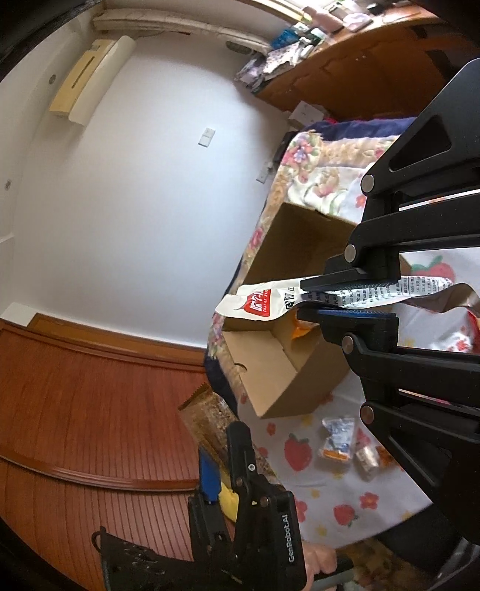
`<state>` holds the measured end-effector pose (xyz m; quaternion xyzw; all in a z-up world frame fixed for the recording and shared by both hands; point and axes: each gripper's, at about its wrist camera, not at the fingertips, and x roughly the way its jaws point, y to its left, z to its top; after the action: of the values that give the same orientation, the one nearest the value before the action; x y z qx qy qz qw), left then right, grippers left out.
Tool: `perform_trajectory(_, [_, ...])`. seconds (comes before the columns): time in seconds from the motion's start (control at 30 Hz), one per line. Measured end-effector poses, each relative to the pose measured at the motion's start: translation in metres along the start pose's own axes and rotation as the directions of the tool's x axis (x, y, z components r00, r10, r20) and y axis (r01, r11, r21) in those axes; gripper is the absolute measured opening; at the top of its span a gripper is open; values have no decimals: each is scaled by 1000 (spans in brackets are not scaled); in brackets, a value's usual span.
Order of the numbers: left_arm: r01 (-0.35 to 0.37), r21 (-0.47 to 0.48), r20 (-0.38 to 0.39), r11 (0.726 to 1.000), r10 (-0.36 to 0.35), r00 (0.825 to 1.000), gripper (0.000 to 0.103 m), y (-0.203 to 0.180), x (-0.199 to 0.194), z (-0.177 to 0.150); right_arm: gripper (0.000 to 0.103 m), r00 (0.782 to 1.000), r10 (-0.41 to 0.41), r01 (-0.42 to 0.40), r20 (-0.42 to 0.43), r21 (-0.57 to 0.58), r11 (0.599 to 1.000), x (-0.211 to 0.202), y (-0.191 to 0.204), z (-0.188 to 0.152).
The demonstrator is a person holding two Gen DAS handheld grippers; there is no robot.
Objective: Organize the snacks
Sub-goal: 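Carry both snacks into the cardboard box and open both tools to release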
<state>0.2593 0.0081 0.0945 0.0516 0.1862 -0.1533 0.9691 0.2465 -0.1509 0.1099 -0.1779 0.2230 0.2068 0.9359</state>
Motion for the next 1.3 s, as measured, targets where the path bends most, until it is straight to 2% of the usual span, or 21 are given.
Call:
perform_trajectory(0.23, [-11, -29, -12, 1000, 11, 1000, 45, 21, 40, 1, 6, 1000, 6, -6, 7, 0, 1000, 39, -14, 19])
perform_trajectory(0.47, [-12, -63, -55, 998, 8, 998, 45, 38, 85, -1, 6, 998, 21, -23, 53, 26, 999, 79, -26, 39])
perform_trajectory(0.7, [-15, -79, -81, 997, 9, 997, 45, 44, 121, -5, 6, 997, 10, -15, 81, 68, 998, 111, -36, 34])
perform_trajectory(1.03, [-3, -80, -153, 997, -10, 988, 47, 34, 155, -23, 6, 999, 24, -19, -48, 113, 993, 160, -49, 9])
perform_trajectory(1.13, [3, -78, -186, 997, -18, 982, 51, 29, 161, -28, 6, 997, 19, -11, -77, 114, 993, 166, -49, 3])
perform_trajectory(1.3, [1, -66, -187, 998, -14, 982, 59, 21, 157, -30, 8, 991, 35, -16, -131, 145, 989, 176, -53, -9])
